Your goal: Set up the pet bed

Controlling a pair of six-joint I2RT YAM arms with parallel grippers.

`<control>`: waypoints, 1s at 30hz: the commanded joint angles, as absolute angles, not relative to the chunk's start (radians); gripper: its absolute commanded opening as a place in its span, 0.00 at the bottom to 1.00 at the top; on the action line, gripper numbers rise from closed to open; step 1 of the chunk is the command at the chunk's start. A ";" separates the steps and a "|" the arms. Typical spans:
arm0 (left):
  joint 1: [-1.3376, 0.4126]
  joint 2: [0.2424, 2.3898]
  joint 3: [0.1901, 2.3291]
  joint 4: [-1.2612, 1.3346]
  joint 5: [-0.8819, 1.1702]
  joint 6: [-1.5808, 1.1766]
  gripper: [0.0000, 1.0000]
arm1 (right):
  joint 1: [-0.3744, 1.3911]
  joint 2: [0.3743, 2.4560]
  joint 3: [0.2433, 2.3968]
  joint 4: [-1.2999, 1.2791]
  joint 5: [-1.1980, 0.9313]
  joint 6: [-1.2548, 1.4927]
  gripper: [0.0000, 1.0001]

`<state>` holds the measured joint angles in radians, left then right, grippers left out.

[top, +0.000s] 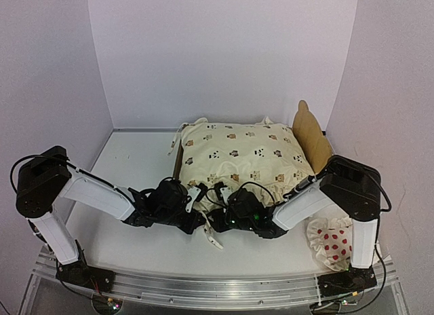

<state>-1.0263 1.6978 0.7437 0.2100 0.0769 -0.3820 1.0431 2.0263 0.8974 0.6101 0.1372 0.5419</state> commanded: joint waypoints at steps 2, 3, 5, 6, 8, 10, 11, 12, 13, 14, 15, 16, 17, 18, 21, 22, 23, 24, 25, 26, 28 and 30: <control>-1.017 1.685 0.764 0.219 0.086 -0.362 0.00 | 1.066 2.070 0.916 0.565 0.138 0.538 0.28; -1.016 1.685 0.764 0.218 0.085 -0.361 0.00 | 1.073 2.073 0.921 0.555 0.134 0.528 0.27; -1.013 1.681 0.764 0.216 0.081 -0.359 0.00 | 1.088 2.075 0.923 0.537 0.124 0.508 0.27; -1.012 1.680 0.763 0.214 0.080 -0.358 0.00 | 1.092 2.074 0.922 0.534 0.120 0.499 0.27; -1.009 1.678 0.763 0.212 0.080 -0.355 0.00 | 1.097 2.073 0.920 0.528 0.111 0.490 0.26; -1.008 1.679 0.764 0.212 0.082 -0.353 0.00 | 1.100 2.073 0.923 0.520 0.103 0.485 0.25; -1.007 1.681 0.765 0.212 0.084 -0.353 0.00 | 1.100 2.075 0.926 0.514 0.100 0.484 0.24; -1.007 1.682 0.765 0.212 0.087 -0.353 0.00 | 1.101 2.079 0.933 0.505 0.100 0.484 0.23; -1.006 1.683 0.766 0.212 0.090 -0.353 0.00 | 1.102 2.082 0.940 0.497 0.101 0.483 0.22; -1.006 1.683 0.766 0.213 0.092 -0.353 0.00 | 1.104 2.086 0.946 0.487 0.106 0.483 0.20; -1.006 1.683 0.766 0.213 0.094 -0.353 0.00 | 1.105 2.091 0.953 0.478 0.112 0.483 0.18; -1.006 1.682 0.766 0.214 0.095 -0.354 0.00 | 1.106 2.096 0.959 0.468 0.119 0.483 0.16; -1.006 1.681 0.766 0.212 0.095 -0.354 0.00 | 1.106 2.099 0.966 0.460 0.125 0.484 0.12; -1.006 1.681 0.767 0.210 0.095 -0.354 0.00 | 1.106 2.102 0.972 0.453 0.130 0.486 0.08; -1.006 1.676 0.772 0.187 0.089 -0.357 0.02 | 1.107 2.101 0.976 0.443 0.143 0.497 0.00; -1.006 1.674 0.777 0.170 0.078 -0.362 0.06 | 1.109 2.098 0.977 0.439 0.150 0.501 0.00; -1.007 1.669 0.783 0.150 0.067 -0.367 0.12 | 1.111 2.094 0.977 0.432 0.160 0.505 0.00; -1.007 1.660 0.787 0.131 0.058 -0.374 0.20 | 1.113 2.089 0.977 0.425 0.173 0.511 0.00; -1.008 1.650 0.787 0.116 0.048 -0.381 0.27 | 1.116 2.084 0.977 0.417 0.184 0.515 0.00; -1.009 1.633 0.785 0.104 0.042 -0.390 0.34 | 1.120 2.078 0.978 0.405 0.196 0.521 0.00; -1.011 1.594 0.772 0.080 0.029 -0.405 0.48 | 1.130 2.062 0.983 0.376 0.227 0.528 0.00; -1.013 1.545 0.763 0.056 0.018 -0.418 0.53 | 1.145 2.038 0.992 0.334 0.268 0.533 0.00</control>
<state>-1.0115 1.6549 0.7525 0.1142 0.0551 -0.3942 1.1162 2.0658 0.9759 0.5003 0.1996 0.5044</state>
